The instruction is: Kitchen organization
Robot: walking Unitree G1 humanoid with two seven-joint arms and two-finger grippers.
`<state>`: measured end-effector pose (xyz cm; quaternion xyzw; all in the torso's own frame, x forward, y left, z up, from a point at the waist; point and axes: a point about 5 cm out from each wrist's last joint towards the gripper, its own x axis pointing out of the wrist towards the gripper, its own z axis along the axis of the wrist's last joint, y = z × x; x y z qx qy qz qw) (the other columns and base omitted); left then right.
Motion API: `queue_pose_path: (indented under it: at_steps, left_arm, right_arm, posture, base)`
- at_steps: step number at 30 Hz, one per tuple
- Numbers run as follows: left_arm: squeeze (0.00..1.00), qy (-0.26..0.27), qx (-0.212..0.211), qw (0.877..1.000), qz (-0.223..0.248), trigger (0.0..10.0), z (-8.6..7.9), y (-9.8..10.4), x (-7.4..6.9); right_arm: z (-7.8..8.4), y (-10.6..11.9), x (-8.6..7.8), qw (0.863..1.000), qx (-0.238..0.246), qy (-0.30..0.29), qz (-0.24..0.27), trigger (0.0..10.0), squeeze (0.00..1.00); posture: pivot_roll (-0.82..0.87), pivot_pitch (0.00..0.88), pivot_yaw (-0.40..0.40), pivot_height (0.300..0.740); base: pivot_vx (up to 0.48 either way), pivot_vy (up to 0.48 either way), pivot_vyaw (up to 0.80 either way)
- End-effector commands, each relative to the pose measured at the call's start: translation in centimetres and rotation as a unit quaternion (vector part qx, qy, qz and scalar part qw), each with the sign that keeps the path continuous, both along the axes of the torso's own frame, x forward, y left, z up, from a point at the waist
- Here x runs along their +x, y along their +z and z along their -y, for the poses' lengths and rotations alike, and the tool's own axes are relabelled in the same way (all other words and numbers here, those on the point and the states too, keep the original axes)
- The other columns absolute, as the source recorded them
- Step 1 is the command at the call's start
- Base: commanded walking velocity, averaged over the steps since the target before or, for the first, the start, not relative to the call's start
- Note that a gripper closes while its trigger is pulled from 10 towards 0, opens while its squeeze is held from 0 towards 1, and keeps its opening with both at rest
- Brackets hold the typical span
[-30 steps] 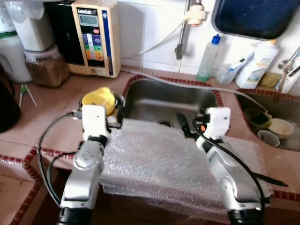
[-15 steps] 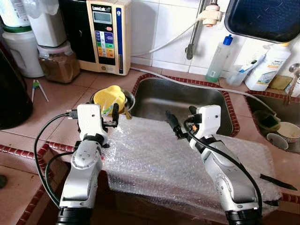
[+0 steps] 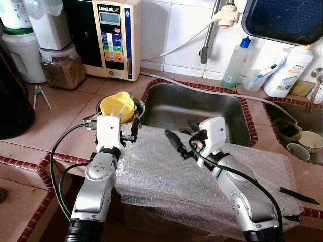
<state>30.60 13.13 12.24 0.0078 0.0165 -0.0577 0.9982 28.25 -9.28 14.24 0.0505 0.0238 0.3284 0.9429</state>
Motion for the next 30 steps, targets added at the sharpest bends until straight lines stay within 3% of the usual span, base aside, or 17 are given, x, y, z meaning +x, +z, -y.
queue_pose_path:
  at_steps: [1,3,4,5,7,8,9,12,30]
  left_arm:
    - [0.0,-0.01,0.002,1.0,0.002,0.0,0.43,0.15,0.22]
    - [0.0,-0.009,0.001,1.0,0.0,0.1,0.43,0.04,0.21]
    - [0.0,-0.008,0.003,1.0,-0.002,2.8,0.41,0.01,0.2]
    - [0.0,-0.007,0.003,1.0,-0.002,3.1,0.39,0.01,0.2]
    - [0.0,-0.006,0.003,1.0,-0.002,2.9,0.36,0.01,0.2]
    - [0.0,-0.006,0.002,1.0,-0.002,1.8,0.35,0.01,0.2]
    - [0.0,-0.006,0.002,1.0,-0.001,1.8,0.35,0.01,0.2]
    - [0.0,0.004,0.003,1.0,0.003,0.0,0.1,0.14,0.2]
    - [0.0,0.033,0.009,0.999,0.021,0.0,-0.52,0.7,0.33]
  right_arm:
    - [-0.01,0.19,-0.29,1.0,0.001,0.018,-0.004,10.0,0.0]
    - [-0.07,0.09,-0.4,1.0,0.003,0.025,-0.01,10.0,0.0]
    - [-0.23,-0.03,-0.62,0.999,0.011,0.043,-0.023,10.0,0.0]
    - [-0.33,-0.06,-0.79,0.998,0.015,0.055,-0.028,10.0,0.0]
    - [-0.39,-0.06,-1.0,0.997,0.018,0.069,-0.033,10.0,0.0]
    - [-0.39,-0.07,-1.11,0.996,0.019,0.078,-0.036,10.0,0.0]
    - [-0.38,-0.06,-1.2,0.996,0.019,0.084,-0.038,10.0,0.0]
    - [-0.14,0.06,-1.09,0.995,0.022,0.085,-0.038,10.0,0.0]
    - [-0.2,0.15,-1.21,0.994,0.025,0.093,-0.046,10.0,0.0]
  posture:
    - [-0.03,0.0,-0.068,0.74]
    - [-0.03,0.0,-0.069,0.74]
    - [-0.03,0.0,-0.069,0.74]
    - [-0.03,0.0,-0.069,0.74]
    - [-0.03,0.0,-0.069,0.74]
    - [-0.02,0.0,-0.07,0.74]
    - [-0.02,0.0,-0.071,0.74]
    - [-0.02,0.0,-0.073,0.74]
    - [-0.03,0.0,-0.076,0.74]
  base:
    - [0.0,0.0,0.0]
    - [0.0,0.0,0.0]
    - [0.0,0.0,0.0]
    - [0.0,0.0,0.0]
    - [0.0,0.0,0.0]
    - [0.0,0.0,0.0]
    - [0.0,0.0,0.0]
    - [0.0,0.0,0.0]
    - [0.0,0.0,0.0]
